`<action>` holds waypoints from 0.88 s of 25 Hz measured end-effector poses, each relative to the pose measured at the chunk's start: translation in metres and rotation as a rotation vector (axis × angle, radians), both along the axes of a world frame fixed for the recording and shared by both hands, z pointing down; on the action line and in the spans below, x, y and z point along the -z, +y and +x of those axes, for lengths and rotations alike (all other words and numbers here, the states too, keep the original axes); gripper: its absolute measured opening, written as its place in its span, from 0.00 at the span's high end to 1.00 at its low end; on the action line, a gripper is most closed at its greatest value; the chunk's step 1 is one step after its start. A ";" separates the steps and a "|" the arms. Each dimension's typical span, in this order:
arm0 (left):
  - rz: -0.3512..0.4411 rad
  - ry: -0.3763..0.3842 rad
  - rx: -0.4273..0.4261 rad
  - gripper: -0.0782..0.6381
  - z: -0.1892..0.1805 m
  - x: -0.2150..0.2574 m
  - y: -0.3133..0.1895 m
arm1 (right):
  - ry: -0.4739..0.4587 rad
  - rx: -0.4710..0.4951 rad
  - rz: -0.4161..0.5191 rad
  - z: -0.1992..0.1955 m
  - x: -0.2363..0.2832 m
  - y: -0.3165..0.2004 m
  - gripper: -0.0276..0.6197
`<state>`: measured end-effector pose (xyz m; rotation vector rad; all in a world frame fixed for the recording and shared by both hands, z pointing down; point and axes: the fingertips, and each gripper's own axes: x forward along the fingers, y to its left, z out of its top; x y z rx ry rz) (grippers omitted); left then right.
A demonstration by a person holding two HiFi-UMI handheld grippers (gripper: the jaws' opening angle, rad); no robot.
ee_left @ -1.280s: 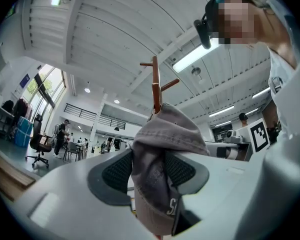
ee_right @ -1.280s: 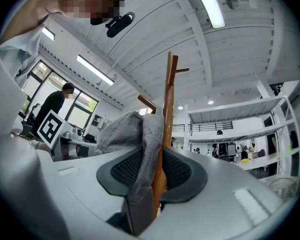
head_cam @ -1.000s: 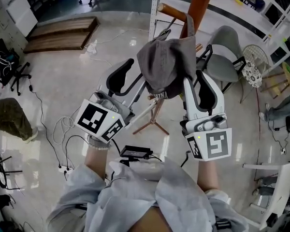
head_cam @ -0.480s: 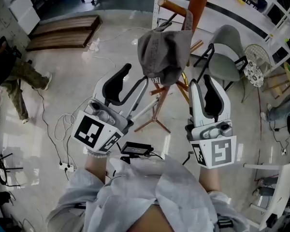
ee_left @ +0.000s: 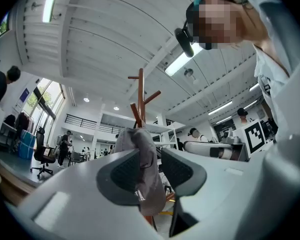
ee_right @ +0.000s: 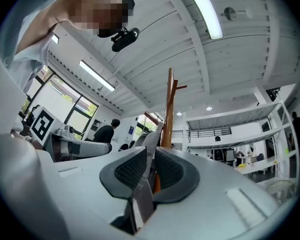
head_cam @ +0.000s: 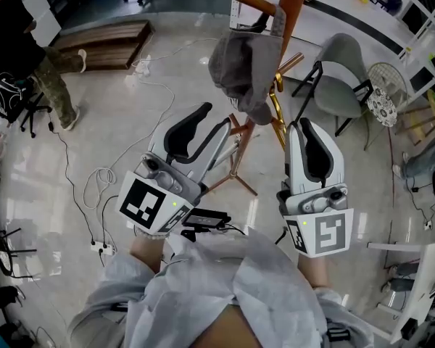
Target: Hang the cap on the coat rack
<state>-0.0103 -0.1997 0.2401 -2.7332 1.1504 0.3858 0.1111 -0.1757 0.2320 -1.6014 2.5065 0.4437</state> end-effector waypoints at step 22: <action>-0.023 -0.029 -0.066 0.89 0.020 -0.012 0.002 | 0.002 0.021 -0.058 -0.002 -0.016 -0.003 0.95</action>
